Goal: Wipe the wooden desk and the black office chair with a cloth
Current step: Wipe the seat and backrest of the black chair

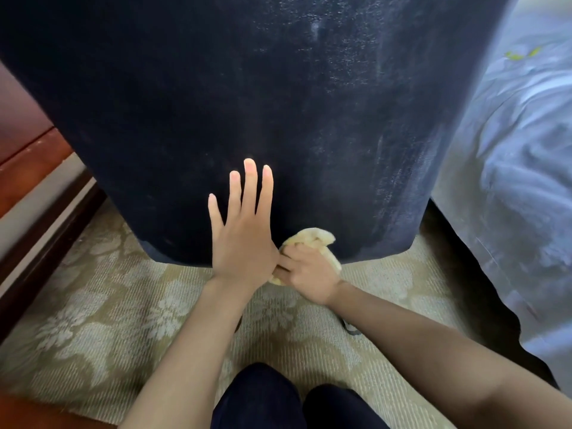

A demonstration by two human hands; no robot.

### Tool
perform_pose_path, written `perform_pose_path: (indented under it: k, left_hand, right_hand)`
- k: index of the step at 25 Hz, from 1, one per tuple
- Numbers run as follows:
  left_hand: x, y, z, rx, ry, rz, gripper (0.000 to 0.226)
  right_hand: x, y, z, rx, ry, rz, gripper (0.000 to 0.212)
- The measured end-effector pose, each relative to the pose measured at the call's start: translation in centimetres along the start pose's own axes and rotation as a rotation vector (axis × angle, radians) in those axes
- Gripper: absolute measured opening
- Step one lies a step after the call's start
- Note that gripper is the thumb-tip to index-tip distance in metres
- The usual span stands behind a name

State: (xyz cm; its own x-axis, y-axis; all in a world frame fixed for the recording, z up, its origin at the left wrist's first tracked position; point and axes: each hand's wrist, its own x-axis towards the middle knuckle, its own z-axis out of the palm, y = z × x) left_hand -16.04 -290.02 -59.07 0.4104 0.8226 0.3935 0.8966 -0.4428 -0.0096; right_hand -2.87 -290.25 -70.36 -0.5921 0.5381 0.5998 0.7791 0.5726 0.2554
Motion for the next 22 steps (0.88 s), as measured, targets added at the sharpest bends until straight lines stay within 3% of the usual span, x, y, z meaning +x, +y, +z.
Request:
perform_pose_path:
  k: [3,5,17,22]
  left_hand:
    - [0.0,-0.3,0.2,0.057,-0.005,-0.019,0.086]
    - [-0.1,-0.7,0.4,0.093,0.004,-0.027,0.082]
    - [0.0,-0.4,1.7,0.125,0.084,-0.089,0.103]
    - [-0.1,-0.6,1.7,0.126,0.074,-0.089,0.102]
  right_hand:
    - [2.7,-1.2,1.0,0.058,-0.006,-0.039,0.026]
    - [2.1,-0.7,1.1,0.008,-0.056,-0.094,0.019]
    - [-9.7,8.5,-7.4,-0.271,-0.182,-0.061,0.030]
    - [-6.5,12.4,-13.0,-0.368,-0.066,-0.044,0.032]
